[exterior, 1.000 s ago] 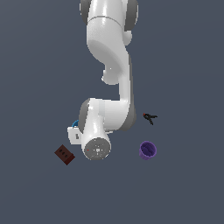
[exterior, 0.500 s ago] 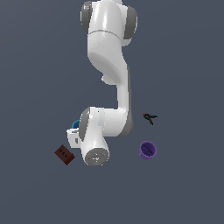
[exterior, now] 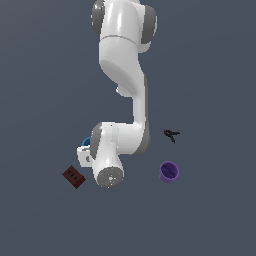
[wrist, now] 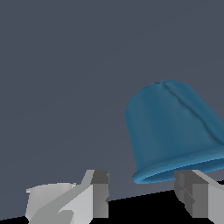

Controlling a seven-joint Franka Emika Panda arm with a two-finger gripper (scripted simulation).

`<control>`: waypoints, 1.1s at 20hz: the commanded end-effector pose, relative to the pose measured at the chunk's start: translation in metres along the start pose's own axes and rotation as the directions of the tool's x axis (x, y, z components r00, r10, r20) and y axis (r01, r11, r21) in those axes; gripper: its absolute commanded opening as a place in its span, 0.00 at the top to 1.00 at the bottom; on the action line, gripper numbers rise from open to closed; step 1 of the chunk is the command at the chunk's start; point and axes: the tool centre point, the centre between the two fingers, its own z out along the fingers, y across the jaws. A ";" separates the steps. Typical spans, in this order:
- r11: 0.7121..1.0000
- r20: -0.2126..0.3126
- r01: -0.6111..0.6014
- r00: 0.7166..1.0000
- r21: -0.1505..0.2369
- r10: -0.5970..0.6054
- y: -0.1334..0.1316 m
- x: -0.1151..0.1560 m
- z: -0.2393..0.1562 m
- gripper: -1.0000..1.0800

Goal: Pick up a designated object from a clutter of objects.

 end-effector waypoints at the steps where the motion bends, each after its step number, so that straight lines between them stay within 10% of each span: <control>1: 1.000 0.001 0.000 1.000 0.000 0.000 0.000 0.000 0.008 0.38; 8: 1.000 0.002 0.000 1.000 -0.001 0.000 0.001 0.000 0.019 0.38; 9: 1.000 0.002 0.000 1.000 -0.001 0.000 0.001 0.000 0.019 1.00; 22: 1.000 0.003 -0.001 1.000 0.000 0.001 -0.001 -0.002 0.017 1.00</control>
